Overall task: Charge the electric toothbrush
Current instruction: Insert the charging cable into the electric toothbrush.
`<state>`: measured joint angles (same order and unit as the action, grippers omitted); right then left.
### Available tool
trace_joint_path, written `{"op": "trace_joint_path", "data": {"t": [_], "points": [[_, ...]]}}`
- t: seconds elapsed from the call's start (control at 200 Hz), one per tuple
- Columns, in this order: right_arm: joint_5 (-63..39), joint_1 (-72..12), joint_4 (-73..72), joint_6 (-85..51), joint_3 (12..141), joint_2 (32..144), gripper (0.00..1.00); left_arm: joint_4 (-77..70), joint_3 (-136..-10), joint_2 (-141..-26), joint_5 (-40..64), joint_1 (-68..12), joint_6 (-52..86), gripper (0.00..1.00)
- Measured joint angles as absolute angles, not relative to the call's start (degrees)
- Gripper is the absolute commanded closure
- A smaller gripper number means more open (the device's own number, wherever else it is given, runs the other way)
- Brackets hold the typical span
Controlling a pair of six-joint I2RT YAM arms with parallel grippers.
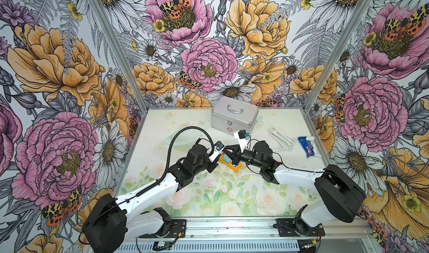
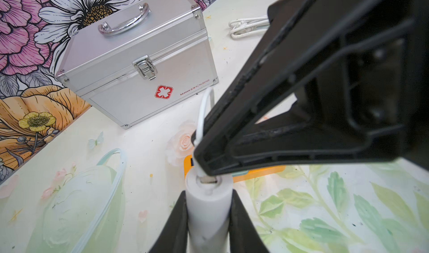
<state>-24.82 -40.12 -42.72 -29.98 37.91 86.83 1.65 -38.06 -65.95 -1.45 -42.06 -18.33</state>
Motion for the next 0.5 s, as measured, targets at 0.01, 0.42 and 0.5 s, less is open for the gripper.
{"op": "trace_joint_path", "data": {"t": [0.01,0.42,0.5], "points": [[-24.8,-40.12,-42.76,-29.98,37.91,86.83,1.0,1.56,-38.06,-65.95,-1.48,-42.06,-18.31,1.0],[-24.36,-40.1,-43.66,-30.55,38.22,86.72,1.0,0.38,-38.39,-65.95,-1.89,-42.06,-18.06,1.0],[-24.14,-40.1,-44.05,-30.57,38.22,86.72,1.0,-0.05,-38.39,-65.91,-1.89,-41.95,-18.06,1.0]]}}
